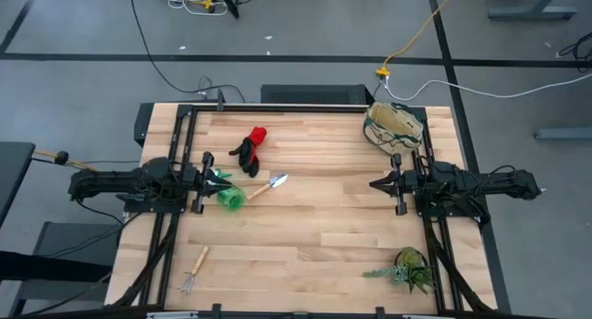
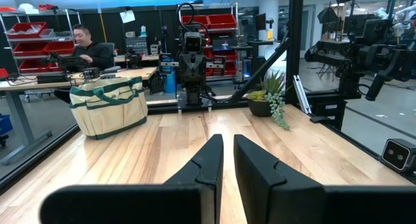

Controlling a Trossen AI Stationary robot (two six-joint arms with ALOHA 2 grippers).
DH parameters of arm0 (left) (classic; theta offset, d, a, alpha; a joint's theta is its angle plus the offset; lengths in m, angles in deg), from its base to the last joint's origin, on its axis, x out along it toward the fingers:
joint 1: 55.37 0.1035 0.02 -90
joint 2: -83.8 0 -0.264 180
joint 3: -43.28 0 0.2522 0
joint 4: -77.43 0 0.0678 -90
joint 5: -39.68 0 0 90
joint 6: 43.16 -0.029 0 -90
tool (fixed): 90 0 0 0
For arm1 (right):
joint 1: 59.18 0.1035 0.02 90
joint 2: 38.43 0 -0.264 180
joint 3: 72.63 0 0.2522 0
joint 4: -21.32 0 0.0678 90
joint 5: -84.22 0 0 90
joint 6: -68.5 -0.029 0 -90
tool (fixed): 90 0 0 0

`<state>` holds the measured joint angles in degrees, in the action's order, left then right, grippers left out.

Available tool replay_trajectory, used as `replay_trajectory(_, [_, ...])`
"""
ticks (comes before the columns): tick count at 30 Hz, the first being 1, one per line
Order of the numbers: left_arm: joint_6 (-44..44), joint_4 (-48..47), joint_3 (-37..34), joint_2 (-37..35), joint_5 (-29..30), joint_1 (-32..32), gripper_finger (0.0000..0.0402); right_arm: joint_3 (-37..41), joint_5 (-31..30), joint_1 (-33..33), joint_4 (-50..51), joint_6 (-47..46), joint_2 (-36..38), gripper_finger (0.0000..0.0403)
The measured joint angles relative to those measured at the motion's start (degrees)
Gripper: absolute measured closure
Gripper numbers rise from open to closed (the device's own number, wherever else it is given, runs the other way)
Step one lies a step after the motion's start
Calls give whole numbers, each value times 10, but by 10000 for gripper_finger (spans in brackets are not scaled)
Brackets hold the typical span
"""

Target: Pick & Place Garden tools in Gardening bag

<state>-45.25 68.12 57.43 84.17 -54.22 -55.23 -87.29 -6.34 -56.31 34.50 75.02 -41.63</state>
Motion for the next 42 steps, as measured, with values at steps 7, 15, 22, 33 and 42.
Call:
replay_trajectory(7, [0, 0, 0, 0, 0, 0, 358, 0, 0, 0, 0, 0, 0, 380])
replay_trajectory(15, [0, 0, 0, 0, 0, 0, 358, 0, -1, 0, 0, 2, 0, 380])
replay_trajectory(22, [0, 0, 0, 0, 0, 0, 358, 0, -6, 0, -1, 15, 0, 380])
replay_trajectory(33, [0, 0, 0, 0, 0, 0, 358, 0, -4, 0, -1, 15, 0, 380])
replay_trajectory(42, [0, 0, 0, 0, 0, 0, 358, 0, -4, -1, -1, 15, 0, 380])
